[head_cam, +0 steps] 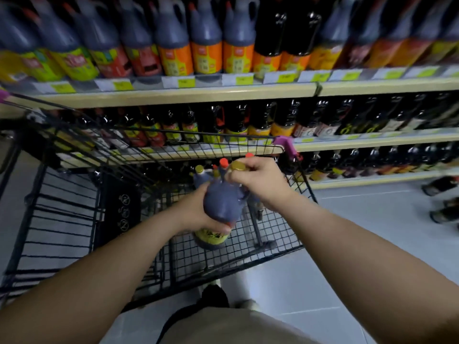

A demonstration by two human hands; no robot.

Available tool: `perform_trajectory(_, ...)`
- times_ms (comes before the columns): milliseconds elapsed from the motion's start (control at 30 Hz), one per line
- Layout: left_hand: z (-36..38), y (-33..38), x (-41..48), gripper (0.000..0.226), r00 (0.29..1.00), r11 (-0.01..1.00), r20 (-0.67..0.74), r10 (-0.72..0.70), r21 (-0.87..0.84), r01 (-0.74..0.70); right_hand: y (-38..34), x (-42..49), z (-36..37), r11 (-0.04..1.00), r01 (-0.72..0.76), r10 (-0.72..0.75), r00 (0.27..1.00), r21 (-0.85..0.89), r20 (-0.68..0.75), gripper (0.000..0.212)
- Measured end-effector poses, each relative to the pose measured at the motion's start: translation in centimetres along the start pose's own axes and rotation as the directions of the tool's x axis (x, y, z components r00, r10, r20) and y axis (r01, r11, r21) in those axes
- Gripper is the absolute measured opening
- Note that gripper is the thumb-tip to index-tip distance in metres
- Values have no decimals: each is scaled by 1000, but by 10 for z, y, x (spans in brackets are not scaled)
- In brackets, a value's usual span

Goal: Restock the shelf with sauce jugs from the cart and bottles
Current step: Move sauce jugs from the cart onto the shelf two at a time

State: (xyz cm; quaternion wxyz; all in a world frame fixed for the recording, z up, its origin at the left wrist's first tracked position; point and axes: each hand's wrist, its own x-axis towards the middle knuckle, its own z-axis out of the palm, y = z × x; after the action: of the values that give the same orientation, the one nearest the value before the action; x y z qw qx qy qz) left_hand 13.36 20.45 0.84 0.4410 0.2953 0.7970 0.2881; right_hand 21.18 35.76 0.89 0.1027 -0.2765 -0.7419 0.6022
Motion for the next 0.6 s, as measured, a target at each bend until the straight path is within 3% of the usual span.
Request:
perform_trajectory(33, 2, 6, -3, 107, 999, 999, -30, 13, -32, -14, -5, -4, -7, 999, 4, -4, 1000, 34, -12, 9)
perform_trajectory(100, 8, 15, -7, 106, 995, 995, -85, 52, -77, -58, -14, -15, -22, 995, 31, -30, 999, 90, -20, 19)
perform_trajectory(300, 30, 36, -15, 82, 971, 960, -222, 85, -241, -139, -25, -45, -47, 974, 35, -21, 998, 224, -66, 15)
perform_trajectory(400, 37, 46, -18, 73, 959, 897, -283, 18, -419, -140, -12, -63, -55, 983, -87, 85, 996, 163, 18, 57)
perform_trajectory(533, 39, 62, -25, 58, 956, 832, -292, 18, -525, -176, 13, -97, -54, 969, -211, 175, 954, 130, 245, 80)
perform_trajectory(600, 40, 67, -27, 57, 959, 816, -282, 16, -550, -176, 20, -103, -42, 972, -204, 169, 951, 114, 260, 92)
